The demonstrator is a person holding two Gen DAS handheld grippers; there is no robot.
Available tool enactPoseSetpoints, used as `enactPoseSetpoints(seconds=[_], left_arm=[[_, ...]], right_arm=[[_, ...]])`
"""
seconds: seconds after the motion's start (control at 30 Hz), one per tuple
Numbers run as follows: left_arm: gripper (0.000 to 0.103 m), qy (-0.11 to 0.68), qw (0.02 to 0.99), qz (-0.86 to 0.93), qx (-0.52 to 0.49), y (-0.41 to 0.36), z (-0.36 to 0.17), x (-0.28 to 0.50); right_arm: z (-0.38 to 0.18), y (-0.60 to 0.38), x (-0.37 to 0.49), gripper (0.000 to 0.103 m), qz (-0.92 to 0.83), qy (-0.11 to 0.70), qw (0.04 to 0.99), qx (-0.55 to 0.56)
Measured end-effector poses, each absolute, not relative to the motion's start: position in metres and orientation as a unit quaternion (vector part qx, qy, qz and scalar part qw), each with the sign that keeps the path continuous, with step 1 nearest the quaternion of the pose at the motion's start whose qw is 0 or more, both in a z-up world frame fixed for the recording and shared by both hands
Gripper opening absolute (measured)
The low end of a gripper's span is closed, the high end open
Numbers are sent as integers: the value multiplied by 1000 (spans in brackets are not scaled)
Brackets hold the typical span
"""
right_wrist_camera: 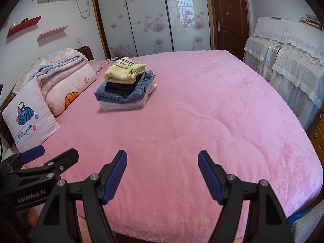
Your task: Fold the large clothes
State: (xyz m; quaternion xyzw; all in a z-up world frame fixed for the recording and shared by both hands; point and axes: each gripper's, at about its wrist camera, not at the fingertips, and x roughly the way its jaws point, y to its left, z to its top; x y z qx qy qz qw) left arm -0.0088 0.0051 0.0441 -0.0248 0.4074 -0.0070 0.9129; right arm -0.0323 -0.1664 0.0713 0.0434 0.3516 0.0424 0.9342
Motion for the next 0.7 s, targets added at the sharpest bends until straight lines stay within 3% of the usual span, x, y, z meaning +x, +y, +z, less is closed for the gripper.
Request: enactPoseSetpoints(seconds=[0.7], left_arm=[[102, 420, 907, -8, -27, 4, 39, -8]], right_arm=[[67, -166, -38, 73, 26, 358, 932, 40]])
